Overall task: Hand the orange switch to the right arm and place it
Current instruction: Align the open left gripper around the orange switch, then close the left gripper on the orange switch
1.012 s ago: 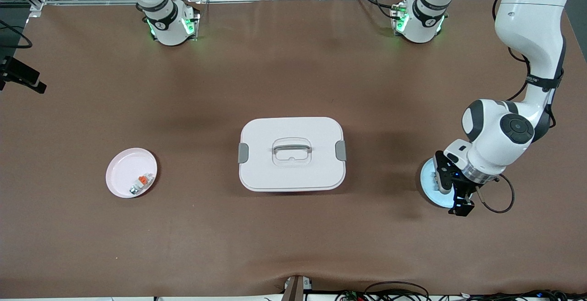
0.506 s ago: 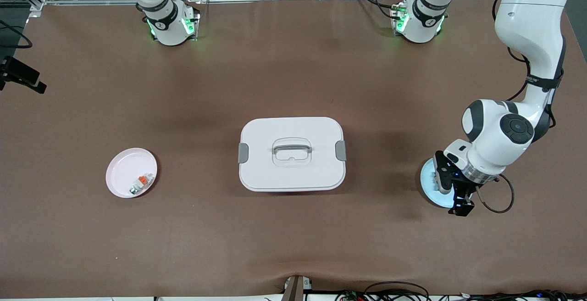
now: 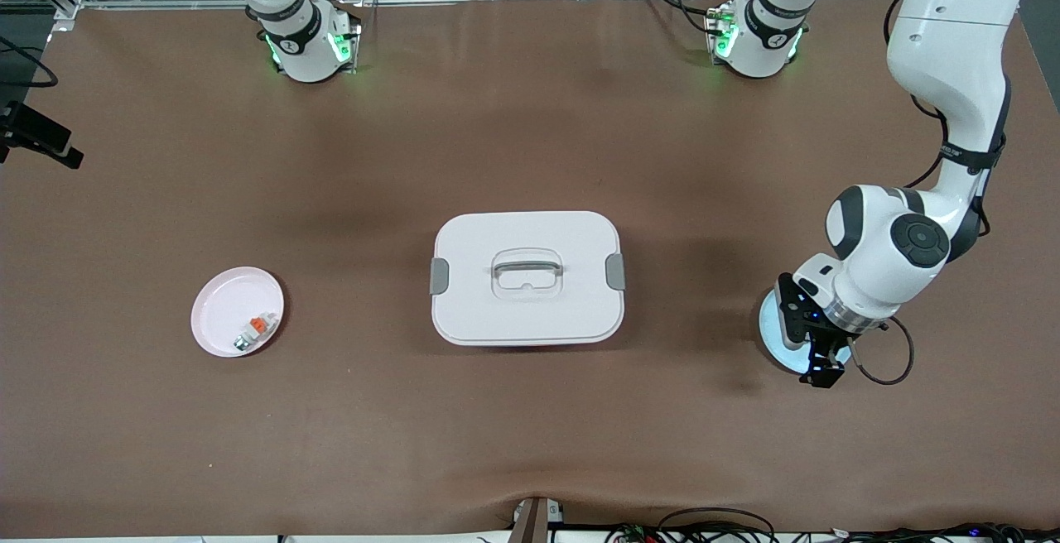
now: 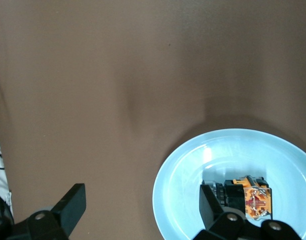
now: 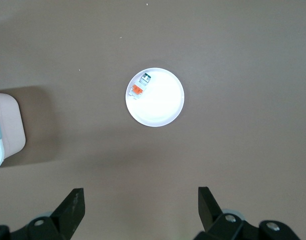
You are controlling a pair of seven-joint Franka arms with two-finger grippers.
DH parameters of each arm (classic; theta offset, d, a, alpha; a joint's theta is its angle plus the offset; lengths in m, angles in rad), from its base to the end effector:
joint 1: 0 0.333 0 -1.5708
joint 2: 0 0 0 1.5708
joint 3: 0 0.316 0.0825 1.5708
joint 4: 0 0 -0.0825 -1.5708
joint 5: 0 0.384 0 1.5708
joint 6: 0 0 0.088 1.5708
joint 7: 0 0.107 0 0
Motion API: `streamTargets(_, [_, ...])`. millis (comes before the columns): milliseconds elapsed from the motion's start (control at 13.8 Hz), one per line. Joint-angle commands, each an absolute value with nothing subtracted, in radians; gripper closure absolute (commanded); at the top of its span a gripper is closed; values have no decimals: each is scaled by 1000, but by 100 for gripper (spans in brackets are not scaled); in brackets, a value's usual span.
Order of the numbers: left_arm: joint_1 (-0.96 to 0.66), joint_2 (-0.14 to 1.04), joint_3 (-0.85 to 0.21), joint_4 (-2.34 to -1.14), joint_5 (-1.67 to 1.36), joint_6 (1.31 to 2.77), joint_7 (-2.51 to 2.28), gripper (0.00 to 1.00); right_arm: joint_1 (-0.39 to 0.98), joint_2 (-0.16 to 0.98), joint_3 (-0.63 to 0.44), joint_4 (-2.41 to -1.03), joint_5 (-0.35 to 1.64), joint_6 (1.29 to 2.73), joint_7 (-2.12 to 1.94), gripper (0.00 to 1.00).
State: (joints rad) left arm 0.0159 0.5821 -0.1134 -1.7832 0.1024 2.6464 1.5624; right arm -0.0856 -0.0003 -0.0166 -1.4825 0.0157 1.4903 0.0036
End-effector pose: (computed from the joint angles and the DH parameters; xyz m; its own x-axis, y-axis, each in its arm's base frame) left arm 0.6822 -0.0613 0.2593 -0.1432 -0.9897 -0.0074 -0.9492 0.1395 -0.2821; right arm 0.5438 -0.0540 0.6589 0.9945 -0.1043 0.0081 -0.1042 -0.9944 -0.0157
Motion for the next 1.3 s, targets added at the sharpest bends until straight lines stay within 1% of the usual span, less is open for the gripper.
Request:
streamTargets(0, [20,592,-113,-1772,124,2651,1603,0,-97,-9,-11,-1485,26,1493,6,0])
streamTargets(145, [26,591,-114,-1775,124,2631,1617,0,-98,-9,-11,-1485,26,1493,6,0])
streamTargets(289, [32,586,-115,-1766,124,2555,1638,0,-98,-9,-11,-1485,28,1493,6,0])
streamTargets(650, [51,578,-124,-1755,110,2419,1683,0,-98,-9,-11,-1485,26,1493,6,0])
streamTargets(867, [51,598,-121,-1718,97,2314,1678,0,-98,-8,-11,-1485,26,1493,6,0])
streamTargets(1228, [66,621,-120,-1718,40,2304,1642,0,-103,-8,-11,-1485,26,1493,5,0])
